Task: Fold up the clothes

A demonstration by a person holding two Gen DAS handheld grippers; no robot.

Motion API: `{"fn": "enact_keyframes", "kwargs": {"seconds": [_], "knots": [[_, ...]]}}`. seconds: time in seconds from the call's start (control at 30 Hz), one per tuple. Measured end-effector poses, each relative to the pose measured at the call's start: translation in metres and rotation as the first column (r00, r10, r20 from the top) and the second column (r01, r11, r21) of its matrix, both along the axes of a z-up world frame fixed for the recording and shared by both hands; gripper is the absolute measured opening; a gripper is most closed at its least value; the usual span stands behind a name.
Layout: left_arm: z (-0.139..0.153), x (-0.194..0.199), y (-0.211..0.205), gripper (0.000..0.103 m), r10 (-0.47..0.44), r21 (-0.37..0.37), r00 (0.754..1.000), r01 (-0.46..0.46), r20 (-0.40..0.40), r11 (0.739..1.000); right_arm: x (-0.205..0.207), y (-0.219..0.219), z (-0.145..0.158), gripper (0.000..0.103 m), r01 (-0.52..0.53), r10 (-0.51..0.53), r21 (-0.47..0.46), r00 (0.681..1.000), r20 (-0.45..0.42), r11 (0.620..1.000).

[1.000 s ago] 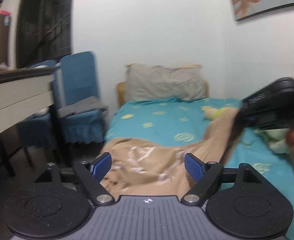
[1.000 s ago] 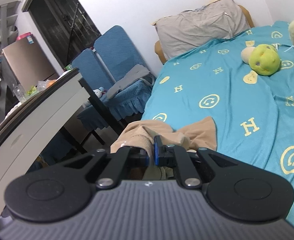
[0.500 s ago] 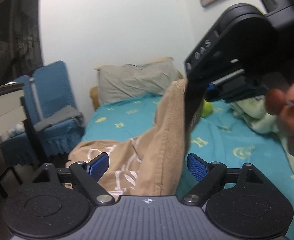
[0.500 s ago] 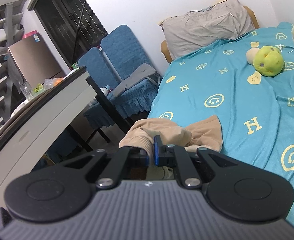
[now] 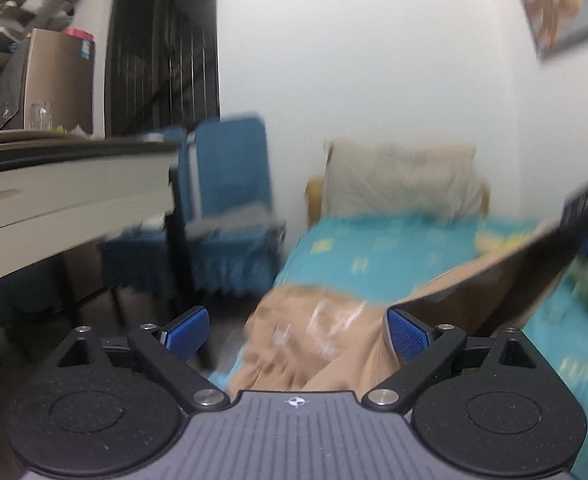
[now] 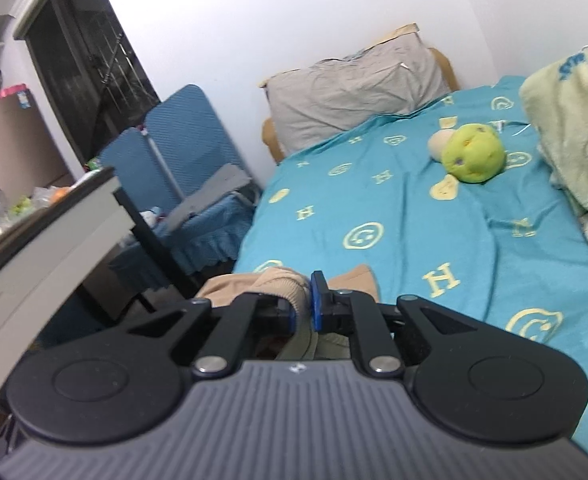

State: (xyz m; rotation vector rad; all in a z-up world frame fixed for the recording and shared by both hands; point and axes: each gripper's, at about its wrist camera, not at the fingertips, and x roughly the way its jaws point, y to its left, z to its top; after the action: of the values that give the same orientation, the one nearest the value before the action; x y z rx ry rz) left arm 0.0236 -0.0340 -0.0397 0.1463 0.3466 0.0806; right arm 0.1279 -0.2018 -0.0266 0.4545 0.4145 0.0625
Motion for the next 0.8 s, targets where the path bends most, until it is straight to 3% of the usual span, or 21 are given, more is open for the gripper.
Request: {"fn": "enact_keyframes", "kwargs": {"seconds": [0.07,0.17,0.27,0.33,0.5,0.63,0.8], "knots": [[-0.009,0.009,-0.003,0.097,0.008,0.06,0.995,-0.002,-0.101,0.998,-0.002,0.003,0.002,0.033,0.052,-0.05,-0.076,0.999,0.021,0.996],[-0.026,0.012,-0.006,0.097,-0.027,0.084,0.978,0.045,-0.208,0.995,-0.004,0.005,0.005,0.039,0.128,-0.119,-0.158,0.991,0.064,0.979],[-0.039,0.013,-0.006,0.097,-0.056,0.09,0.957,0.085,-0.284,0.992,-0.005,-0.001,0.006,0.04,0.197,-0.184,-0.163,0.978,0.096,0.967],[-0.036,0.014,-0.002,0.097,-0.036,0.076,0.965,0.057,-0.26,0.995,-0.007,-0.007,0.007,0.04,0.233,-0.217,-0.157,0.969,0.116,0.96],[-0.018,0.012,0.017,0.096,-0.009,-0.03,0.976,0.003,-0.216,1.0,-0.008,-0.017,0.007,0.042,0.211,-0.199,-0.109,0.973,0.115,0.971],[-0.008,0.015,0.018,0.096,-0.062,-0.052,0.973,0.052,-0.222,0.997,-0.006,-0.014,0.008,0.042,0.147,-0.14,-0.071,0.986,0.091,0.987],[-0.008,0.008,-0.003,0.096,-0.202,-0.083,0.958,0.189,-0.205,0.978,-0.01,-0.007,0.012,0.042,0.081,-0.074,-0.063,0.992,0.1,0.995]]}}
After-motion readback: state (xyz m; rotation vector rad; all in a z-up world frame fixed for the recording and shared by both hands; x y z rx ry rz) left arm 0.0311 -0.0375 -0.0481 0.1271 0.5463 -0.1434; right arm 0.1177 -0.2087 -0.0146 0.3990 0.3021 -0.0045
